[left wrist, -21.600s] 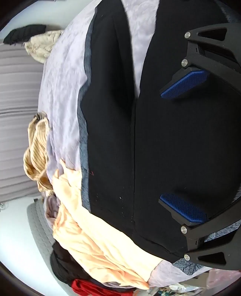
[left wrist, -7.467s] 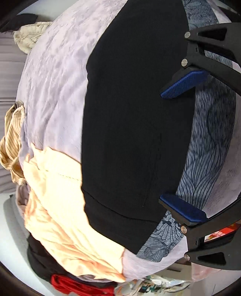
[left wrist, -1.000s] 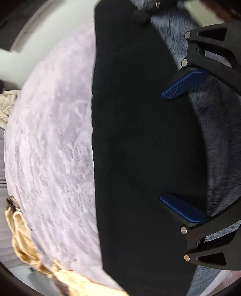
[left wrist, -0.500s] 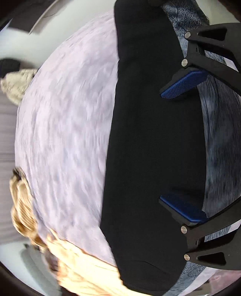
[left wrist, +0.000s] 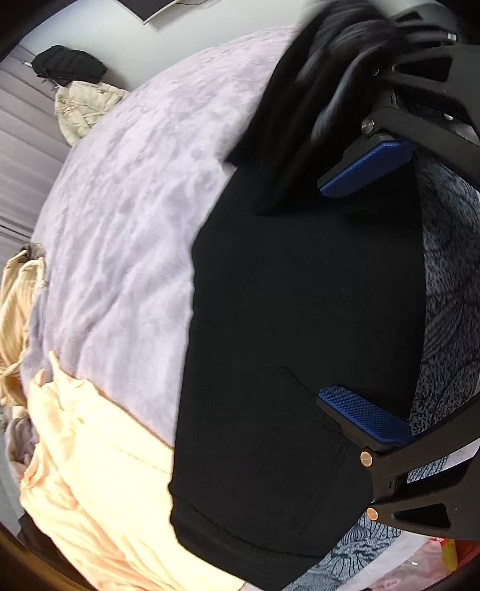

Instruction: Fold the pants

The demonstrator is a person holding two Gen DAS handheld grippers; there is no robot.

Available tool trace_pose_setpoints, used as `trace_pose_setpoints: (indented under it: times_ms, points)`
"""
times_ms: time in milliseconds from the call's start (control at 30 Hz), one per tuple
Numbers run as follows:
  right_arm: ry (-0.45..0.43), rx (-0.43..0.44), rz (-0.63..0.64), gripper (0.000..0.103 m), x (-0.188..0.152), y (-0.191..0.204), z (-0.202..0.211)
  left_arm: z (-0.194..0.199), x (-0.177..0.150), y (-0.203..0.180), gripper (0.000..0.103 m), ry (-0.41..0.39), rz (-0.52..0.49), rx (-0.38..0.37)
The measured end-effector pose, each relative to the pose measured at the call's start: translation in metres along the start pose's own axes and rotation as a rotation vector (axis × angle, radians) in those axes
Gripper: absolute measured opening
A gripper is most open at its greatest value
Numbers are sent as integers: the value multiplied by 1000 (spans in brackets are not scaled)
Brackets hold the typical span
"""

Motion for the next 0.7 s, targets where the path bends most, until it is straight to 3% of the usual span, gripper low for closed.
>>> trace_pose_setpoints:
  times_ms: [100,300,400,467,500,533,600,700]
  points:
    - [34,-11,80,17,-6,26,-12,13,-1,9,103,-15,-20,34]
    - [-4,38,76,22,-15,18,4,39,10,30,103,-105,36,42]
    - [-8,41,97,23,-23,21,5,48,21,29,103,-137,70,-2]
    - [-3,20,110,25,-26,25,4,47,22,12,103,-110,51,-55]
    - [3,1,123,35,-22,28,5,48,19,1,103,-96,26,-80]
    - [10,-19,133,57,-18,29,7,49,16,-10,103,-86,2,-101]
    - [-25,-35,142,84,-10,25,25,50,12,-22,103,-72,-14,-128]
    - [-108,-29,158,86,-4,15,69,41,9,-24,103,-39,-12,-137]
Point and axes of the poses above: each gripper's, at about its wrist camera, not at the fingertips, and z roughly against the way its jaws point, y to its left, x to its top, the point moved 1 cm from there along -z, roughly the way its jaws point, and after that the axes turned 9 degrees about -y, right-handed, at the moved point
